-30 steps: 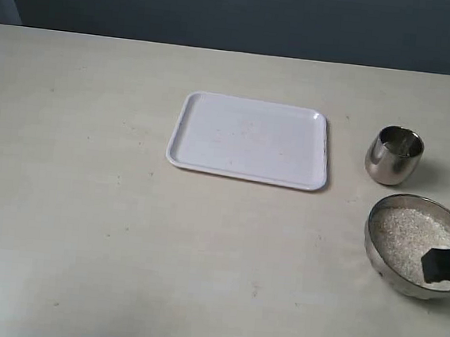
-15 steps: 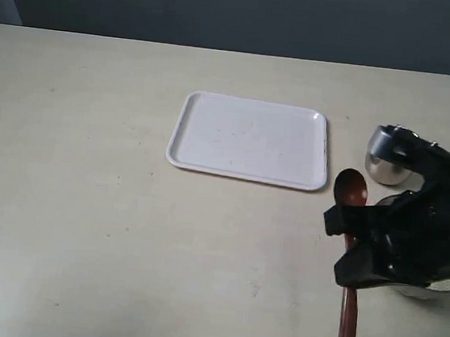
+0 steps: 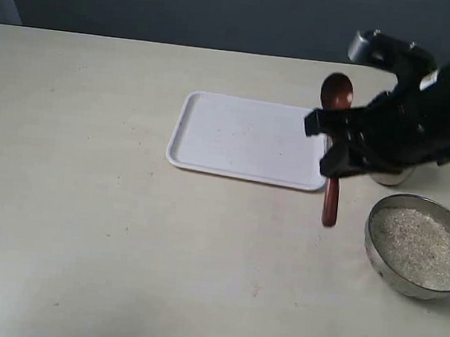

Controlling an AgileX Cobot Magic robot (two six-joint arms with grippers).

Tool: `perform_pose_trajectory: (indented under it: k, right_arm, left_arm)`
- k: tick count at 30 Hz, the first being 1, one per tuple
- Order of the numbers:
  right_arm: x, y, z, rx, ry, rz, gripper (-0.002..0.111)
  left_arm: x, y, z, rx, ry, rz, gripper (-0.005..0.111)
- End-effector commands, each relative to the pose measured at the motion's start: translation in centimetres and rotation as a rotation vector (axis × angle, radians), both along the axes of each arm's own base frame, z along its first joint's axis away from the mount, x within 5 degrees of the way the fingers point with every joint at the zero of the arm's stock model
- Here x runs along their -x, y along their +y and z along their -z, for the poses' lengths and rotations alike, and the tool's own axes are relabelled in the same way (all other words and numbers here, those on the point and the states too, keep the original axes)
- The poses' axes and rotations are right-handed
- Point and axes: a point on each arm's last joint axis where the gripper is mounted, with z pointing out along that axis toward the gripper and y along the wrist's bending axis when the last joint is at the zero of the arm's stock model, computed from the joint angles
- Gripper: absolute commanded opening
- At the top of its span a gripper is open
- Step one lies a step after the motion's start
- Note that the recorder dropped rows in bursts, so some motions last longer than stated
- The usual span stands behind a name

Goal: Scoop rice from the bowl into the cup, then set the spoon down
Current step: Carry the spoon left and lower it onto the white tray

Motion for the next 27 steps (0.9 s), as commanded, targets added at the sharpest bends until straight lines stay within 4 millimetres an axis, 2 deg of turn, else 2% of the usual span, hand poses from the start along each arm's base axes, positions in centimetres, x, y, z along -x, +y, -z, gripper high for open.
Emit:
perform_pose_trajectory:
  k: [1, 7, 12, 17, 22, 27]
  right_arm:
    - [-4.9, 2.1, -0.4, 0.045, -0.019, -0.019, -0.001]
    - [-10.7, 4.8, 0.6, 0.112, -0.015, -0.060, -0.001]
    - [-13.8, 6.5, 3.0, 0.149, 0.043, -0.086, -0.001]
    - [-15.7, 7.5, 5.8, 0.175, 0.123, -0.082, -0.001]
    - [-16.4, 7.9, 8.6, 0.195, 0.167, -0.079, -0.001]
    - [-17.0, 8.2, 10.0, 0.192, 0.148, -0.067, -0.001]
  left_arm:
    - [0.1, 0.0, -0.2, 0.012, -0.015, 0.004, 0.000]
    - [0.1, 0.0, -0.2, 0.012, -0.015, 0.004, 0.000]
    - [0.1, 0.0, -0.2, 0.012, -0.015, 0.004, 0.000]
    - [0.1, 0.0, -0.2, 0.012, -0.015, 0.004, 0.000]
    - [0.1, 0.0, -0.2, 0.012, -0.015, 0.004, 0.000]
    - [0.1, 0.0, -0.2, 0.012, -0.015, 0.004, 0.000]
